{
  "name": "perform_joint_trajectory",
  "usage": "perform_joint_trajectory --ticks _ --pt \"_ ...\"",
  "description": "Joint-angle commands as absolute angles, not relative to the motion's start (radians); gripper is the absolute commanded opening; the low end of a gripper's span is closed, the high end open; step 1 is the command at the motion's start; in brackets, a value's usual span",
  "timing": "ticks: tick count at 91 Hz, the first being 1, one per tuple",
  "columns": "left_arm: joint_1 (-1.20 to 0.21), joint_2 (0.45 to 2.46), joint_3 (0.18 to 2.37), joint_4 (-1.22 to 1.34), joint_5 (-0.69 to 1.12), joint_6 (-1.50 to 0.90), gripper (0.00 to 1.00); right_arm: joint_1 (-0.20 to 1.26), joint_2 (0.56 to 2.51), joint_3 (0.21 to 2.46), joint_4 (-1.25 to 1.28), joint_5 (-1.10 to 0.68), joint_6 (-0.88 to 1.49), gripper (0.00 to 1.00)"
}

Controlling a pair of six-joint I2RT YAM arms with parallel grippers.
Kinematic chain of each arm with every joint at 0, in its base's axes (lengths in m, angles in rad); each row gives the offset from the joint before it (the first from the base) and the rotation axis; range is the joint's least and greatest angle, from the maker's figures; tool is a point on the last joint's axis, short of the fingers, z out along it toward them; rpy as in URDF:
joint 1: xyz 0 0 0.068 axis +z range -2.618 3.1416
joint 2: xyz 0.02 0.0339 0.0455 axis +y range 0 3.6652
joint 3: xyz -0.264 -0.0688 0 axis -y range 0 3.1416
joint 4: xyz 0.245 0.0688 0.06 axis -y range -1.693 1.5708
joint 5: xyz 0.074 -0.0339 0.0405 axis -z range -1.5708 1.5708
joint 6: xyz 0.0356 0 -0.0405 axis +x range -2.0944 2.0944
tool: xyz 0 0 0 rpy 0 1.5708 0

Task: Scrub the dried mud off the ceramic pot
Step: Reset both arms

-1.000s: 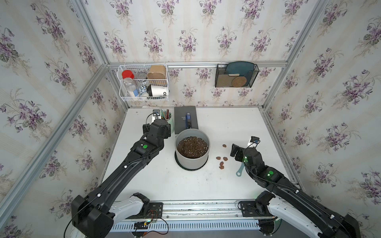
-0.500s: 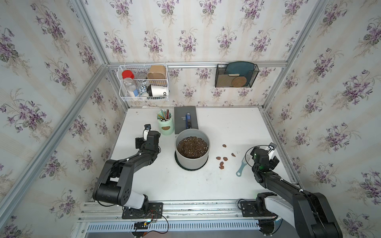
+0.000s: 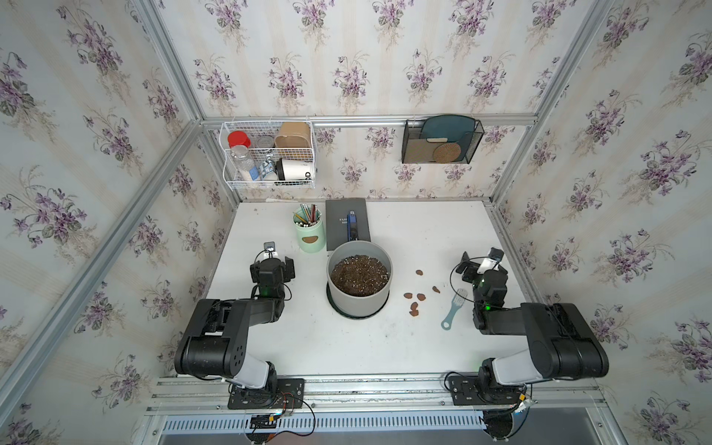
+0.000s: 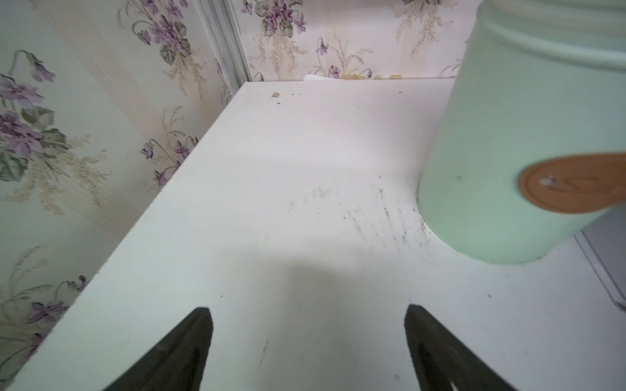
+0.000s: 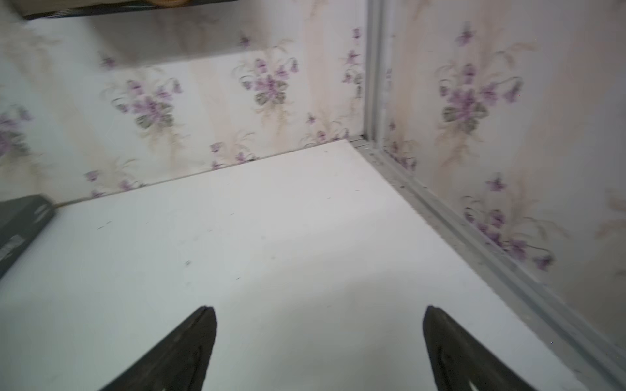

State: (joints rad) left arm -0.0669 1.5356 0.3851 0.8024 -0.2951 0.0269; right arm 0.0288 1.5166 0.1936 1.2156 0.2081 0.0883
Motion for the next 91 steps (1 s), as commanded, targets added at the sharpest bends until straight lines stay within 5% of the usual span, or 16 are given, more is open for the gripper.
perform_joint_trajectory --ticks 1,28,91 --pt "-0.09 1.548 0.372 0.942 -0.277 0.066 0.93 0.042 1.514 0.166 1.354 0.213 0.078 1.0" --pt "-0.094 1.559 0.362 0.975 -0.289 0.063 0.93 0.064 1.554 0.122 1.5 0.258 0.051 1.0" --pt "-0.072 1.554 0.378 0.934 -0.237 0.052 0.93 0.068 1.549 0.212 1.327 0.205 0.032 1.0"
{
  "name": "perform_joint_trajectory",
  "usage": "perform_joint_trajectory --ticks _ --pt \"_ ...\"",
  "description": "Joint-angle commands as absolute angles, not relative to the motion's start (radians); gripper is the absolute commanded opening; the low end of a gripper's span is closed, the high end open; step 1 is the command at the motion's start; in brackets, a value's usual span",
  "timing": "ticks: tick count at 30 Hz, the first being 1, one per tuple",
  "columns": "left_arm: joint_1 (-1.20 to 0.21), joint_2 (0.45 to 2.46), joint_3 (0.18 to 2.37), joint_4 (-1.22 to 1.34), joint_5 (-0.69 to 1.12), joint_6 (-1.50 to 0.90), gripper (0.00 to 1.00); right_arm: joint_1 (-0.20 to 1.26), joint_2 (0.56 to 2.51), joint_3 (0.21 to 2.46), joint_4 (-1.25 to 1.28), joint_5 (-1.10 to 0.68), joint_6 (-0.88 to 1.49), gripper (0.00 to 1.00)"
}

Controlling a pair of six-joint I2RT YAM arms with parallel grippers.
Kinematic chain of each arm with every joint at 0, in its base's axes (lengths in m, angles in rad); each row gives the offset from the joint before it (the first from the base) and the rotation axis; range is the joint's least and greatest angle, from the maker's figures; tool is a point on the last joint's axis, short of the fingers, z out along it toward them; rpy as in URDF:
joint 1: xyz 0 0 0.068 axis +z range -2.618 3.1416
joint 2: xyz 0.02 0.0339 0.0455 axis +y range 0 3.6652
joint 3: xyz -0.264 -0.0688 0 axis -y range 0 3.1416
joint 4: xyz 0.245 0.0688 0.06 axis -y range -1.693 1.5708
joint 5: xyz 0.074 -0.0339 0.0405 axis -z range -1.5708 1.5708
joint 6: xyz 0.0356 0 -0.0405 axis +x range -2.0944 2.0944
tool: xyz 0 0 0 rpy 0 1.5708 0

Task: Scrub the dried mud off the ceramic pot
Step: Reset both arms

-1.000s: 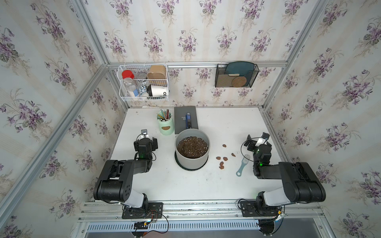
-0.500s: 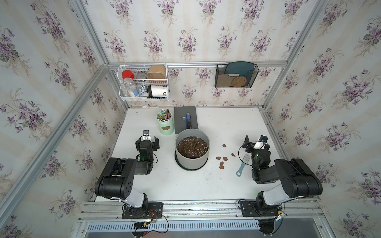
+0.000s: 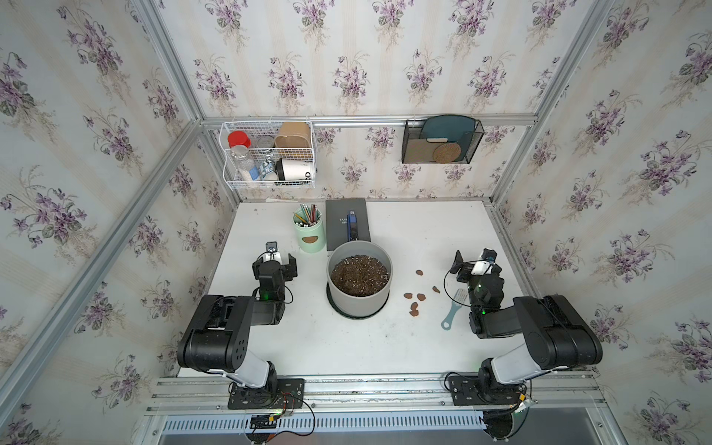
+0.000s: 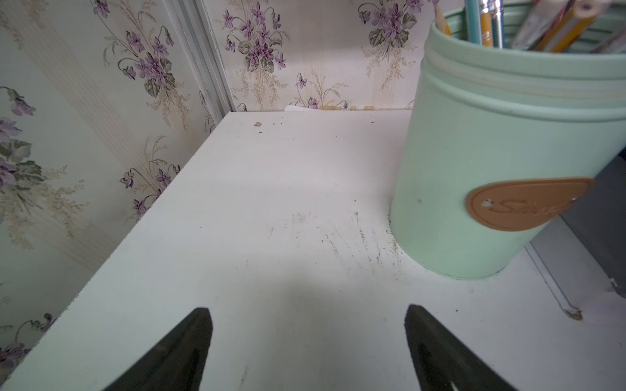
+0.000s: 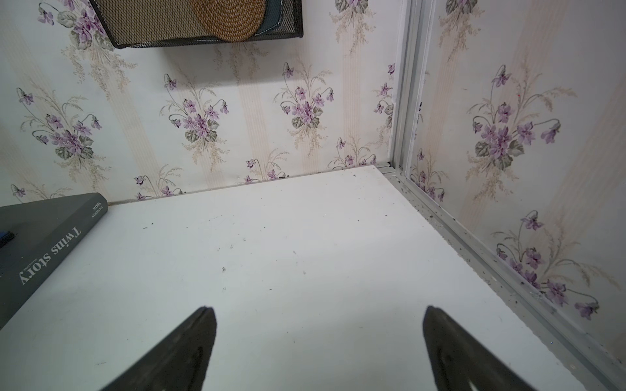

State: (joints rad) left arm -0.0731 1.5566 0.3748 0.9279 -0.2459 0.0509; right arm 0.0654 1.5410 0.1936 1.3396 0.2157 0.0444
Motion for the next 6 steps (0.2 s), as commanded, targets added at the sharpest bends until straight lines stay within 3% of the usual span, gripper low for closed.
perform_joint_trajectory --ticks 1,6 --pt "-0.072 1.555 0.378 0.934 -0.237 0.053 0.93 0.068 1.55 0.216 1.325 0.204 0.033 1.0" --pt "-0.068 1.553 0.381 0.928 -0.226 0.05 0.93 0.068 1.542 0.203 1.338 0.2 0.029 1.0"
